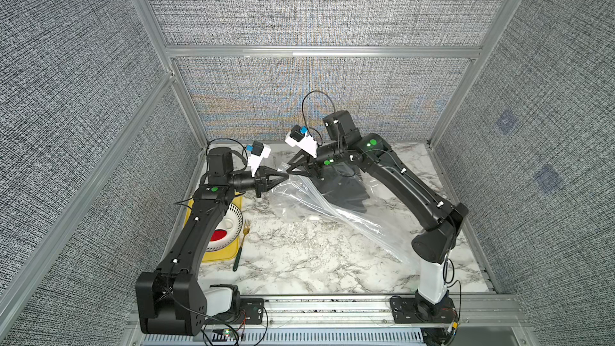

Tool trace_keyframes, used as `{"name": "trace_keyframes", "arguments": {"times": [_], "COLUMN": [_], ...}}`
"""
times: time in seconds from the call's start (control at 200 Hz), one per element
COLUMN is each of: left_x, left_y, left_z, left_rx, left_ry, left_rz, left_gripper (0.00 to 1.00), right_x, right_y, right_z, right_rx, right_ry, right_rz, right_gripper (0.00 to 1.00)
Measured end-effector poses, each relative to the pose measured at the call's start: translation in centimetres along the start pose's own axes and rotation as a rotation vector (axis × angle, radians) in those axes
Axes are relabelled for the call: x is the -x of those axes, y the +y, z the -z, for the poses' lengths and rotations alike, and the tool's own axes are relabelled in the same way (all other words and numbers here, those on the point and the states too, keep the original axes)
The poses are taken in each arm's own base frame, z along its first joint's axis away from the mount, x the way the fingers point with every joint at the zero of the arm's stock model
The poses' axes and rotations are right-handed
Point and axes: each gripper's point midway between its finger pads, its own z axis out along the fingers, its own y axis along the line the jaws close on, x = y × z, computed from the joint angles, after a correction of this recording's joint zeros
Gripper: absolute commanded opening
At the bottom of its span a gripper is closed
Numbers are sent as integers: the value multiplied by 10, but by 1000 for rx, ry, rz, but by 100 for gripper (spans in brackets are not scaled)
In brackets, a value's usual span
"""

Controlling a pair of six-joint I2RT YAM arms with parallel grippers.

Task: Place the folded shirt into the vacuum bag
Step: Close the vacuum bag at the center of the board.

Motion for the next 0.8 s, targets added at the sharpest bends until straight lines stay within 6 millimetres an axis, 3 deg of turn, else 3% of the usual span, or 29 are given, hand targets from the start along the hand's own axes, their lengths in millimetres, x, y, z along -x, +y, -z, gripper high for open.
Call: {"name": "trace_keyframes", "arguments": {"times": [0.125, 0.46, 0.571, 0.801], "left_x": [0, 0, 0, 0], "left_y": [0, 0, 0, -1], "left_z": [0, 0, 0, 0], "left_rx": [0, 0, 0, -4], "left_ry": [0, 0, 0, -1], "left_rz": [0, 0, 0, -2], "left_gripper": [0, 0, 0, 0], "right_x": [-1, -10, -12, -11], "right_y": [0, 3, 5, 5], "right_z": [0, 0, 2, 4], "right_rx": [1, 7, 8, 13], "right_ry": [3, 20, 23, 16], "right_rz": [-2, -17, -19, -24], "right_gripper": [28, 28, 11, 15]}}
